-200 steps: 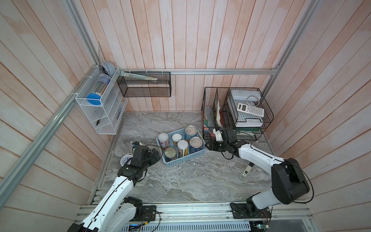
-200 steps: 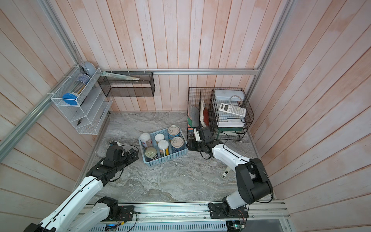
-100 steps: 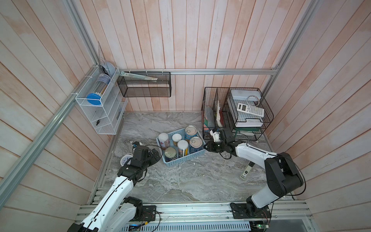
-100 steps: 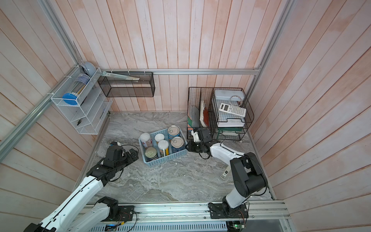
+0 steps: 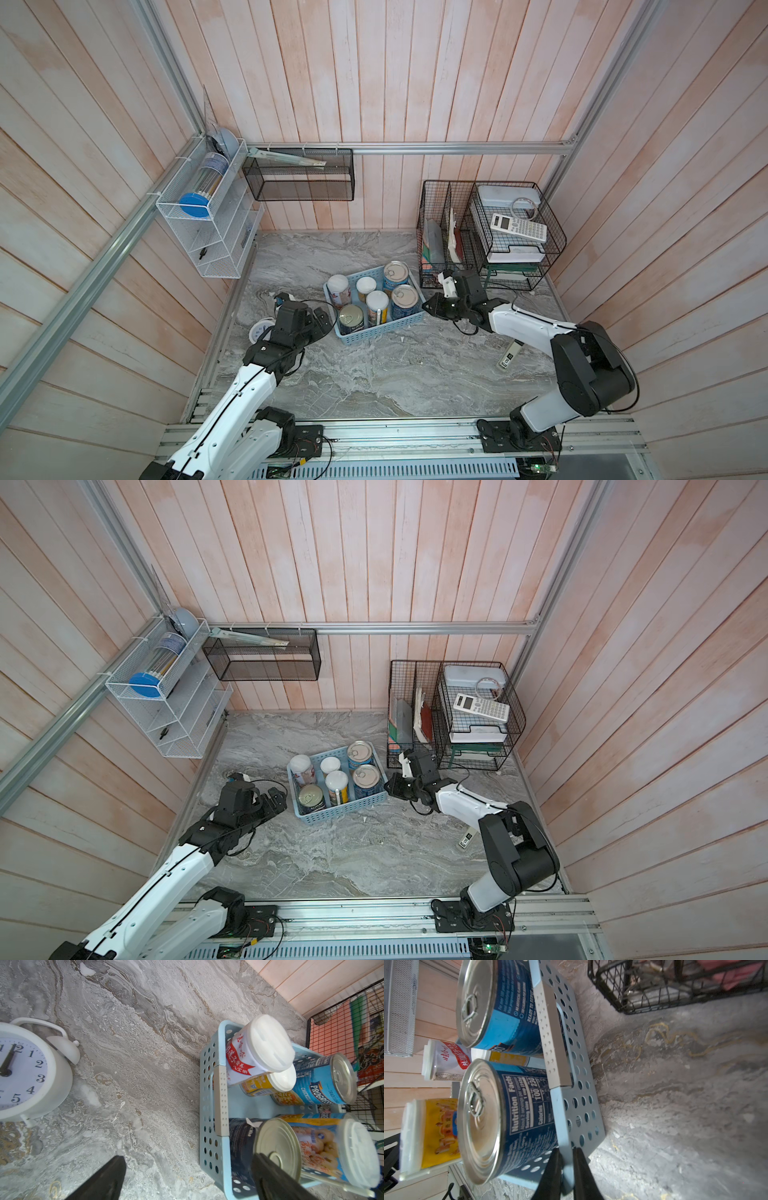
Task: Put the canned food in the basket
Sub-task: Adjust the basket at the center of the board.
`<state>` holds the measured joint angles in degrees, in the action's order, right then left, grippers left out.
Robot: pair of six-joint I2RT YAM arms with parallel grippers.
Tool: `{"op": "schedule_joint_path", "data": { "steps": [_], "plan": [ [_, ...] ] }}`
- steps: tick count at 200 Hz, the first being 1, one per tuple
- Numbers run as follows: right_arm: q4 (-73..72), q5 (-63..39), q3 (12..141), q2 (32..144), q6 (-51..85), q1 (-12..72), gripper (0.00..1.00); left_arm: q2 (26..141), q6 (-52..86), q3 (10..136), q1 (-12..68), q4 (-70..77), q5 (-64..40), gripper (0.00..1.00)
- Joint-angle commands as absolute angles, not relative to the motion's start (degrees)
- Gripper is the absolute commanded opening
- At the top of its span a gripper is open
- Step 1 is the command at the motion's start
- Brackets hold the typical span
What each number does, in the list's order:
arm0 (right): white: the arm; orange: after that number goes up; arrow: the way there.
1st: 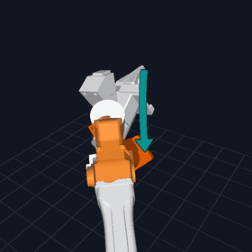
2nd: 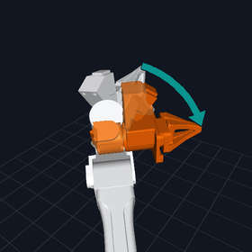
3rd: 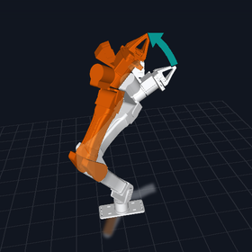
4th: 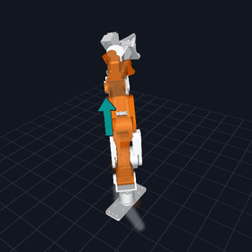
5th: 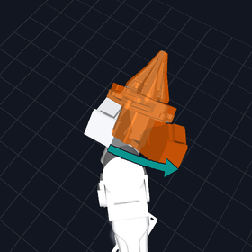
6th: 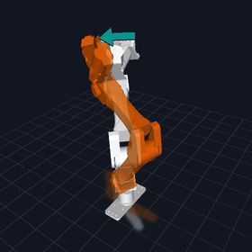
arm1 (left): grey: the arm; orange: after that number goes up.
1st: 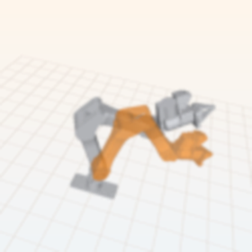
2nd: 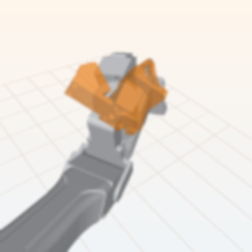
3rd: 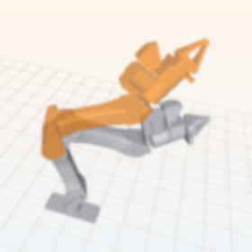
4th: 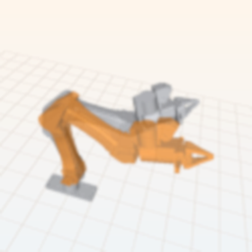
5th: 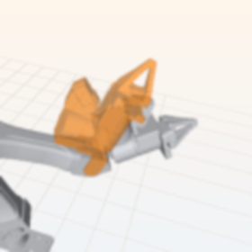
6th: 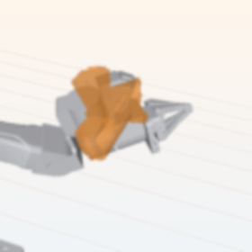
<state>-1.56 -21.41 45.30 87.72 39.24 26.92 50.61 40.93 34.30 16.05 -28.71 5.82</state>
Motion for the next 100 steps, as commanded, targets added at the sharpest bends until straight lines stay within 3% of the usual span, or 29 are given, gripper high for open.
{"op": "schedule_joint_path", "data": {
  "steps": [1,100],
  "plan": [
    [-1.2,-22.7,40.4,85.7,43.7,30.9,0.05,50.3,39.8,33.5,15.8,-27.3,5.1,1.00],
    [-7.7,-16.8,32.9,80.2,57.6,42.7,0.03,48.5,40.0,32.5,15.7,-26.6,4.4,1.00]
  ]
}}
